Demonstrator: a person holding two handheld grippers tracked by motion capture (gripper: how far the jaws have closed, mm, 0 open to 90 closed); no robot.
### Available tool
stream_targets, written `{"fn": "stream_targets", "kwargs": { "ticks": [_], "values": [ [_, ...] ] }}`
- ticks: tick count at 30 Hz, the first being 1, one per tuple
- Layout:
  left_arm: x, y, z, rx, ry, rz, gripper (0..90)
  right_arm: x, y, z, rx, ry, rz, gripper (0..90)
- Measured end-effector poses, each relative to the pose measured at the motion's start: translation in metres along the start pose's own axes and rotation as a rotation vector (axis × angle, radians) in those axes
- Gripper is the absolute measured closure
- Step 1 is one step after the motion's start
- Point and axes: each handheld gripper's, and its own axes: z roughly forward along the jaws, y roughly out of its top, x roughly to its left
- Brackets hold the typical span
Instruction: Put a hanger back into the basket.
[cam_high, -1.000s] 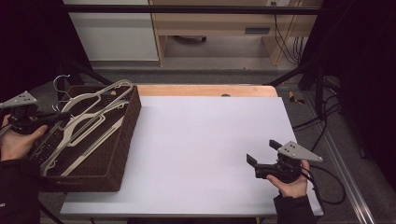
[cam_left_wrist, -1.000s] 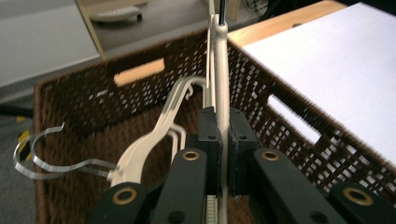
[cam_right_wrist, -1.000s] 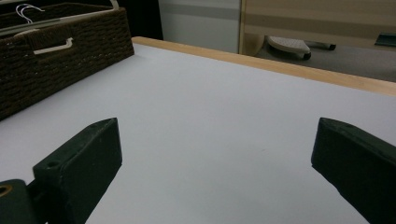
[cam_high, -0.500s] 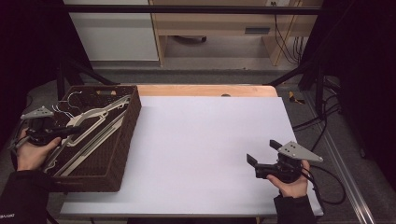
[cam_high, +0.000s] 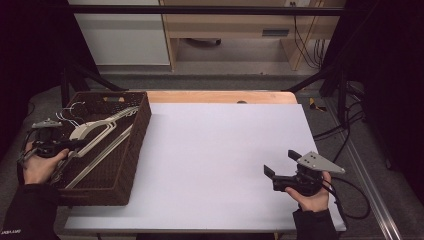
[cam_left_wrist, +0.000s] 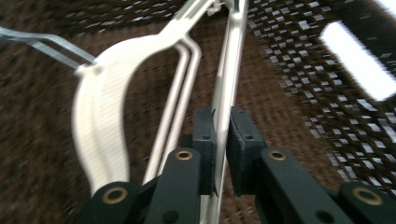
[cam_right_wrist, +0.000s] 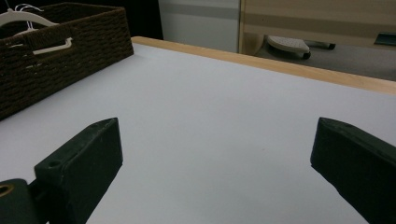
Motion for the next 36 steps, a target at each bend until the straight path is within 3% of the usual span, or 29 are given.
{"fn": "stream_targets", "kwargs": {
  "ticks": [4,7,10,14,16,19,22,27,32,34,36],
  "values": [
    [0.007,-0.005,-0.001,0.014,0.033,-0.056,71.5,0.000,-0.001,0.001,0.004,-0.002,0.001,2.5],
    [0.009,-0.008,-0.004,0.012,0.052,-0.072,67.2,0.000,-0.001,0.002,0.006,-0.001,-0.001,2.5],
    [0.008,-0.008,-0.008,0.009,0.085,-0.068,60.7,0.000,-0.002,0.003,0.010,0.002,-0.003,2.6],
    [0.002,-0.005,-0.018,-0.052,0.087,-0.053,53.2,0.000,-0.002,0.003,0.011,0.002,0.003,2.5],
    [-0.006,-0.003,-0.024,-0.092,0.066,-0.043,48.6,0.000,-0.002,0.003,0.010,0.004,-0.003,2.6],
    [-0.023,0.000,-0.034,-0.194,0.011,-0.026,40.5,0.000,-0.001,0.002,0.003,0.003,0.003,2.5],
    [-0.044,0.001,-0.043,-0.286,-0.058,0.013,32.4,-0.002,-0.002,0.001,-0.001,0.003,0.004,2.3],
    [-0.084,0.005,-0.052,-0.387,-0.180,0.094,21.1,-0.003,-0.001,-0.001,-0.007,0.003,0.004,2.1],
    [-0.124,0.005,-0.055,-0.419,-0.258,0.184,8.9,-0.004,-0.001,-0.004,-0.018,0.009,0.006,2.0],
    [-0.138,0.004,-0.053,-0.420,-0.279,0.200,6.2,-0.004,-0.001,-0.005,-0.021,0.010,0.010,2.0],
    [-0.148,0.003,-0.052,-0.433,-0.301,0.191,5.2,-0.005,-0.001,-0.006,-0.027,0.010,0.002,1.9]
  ]
}}
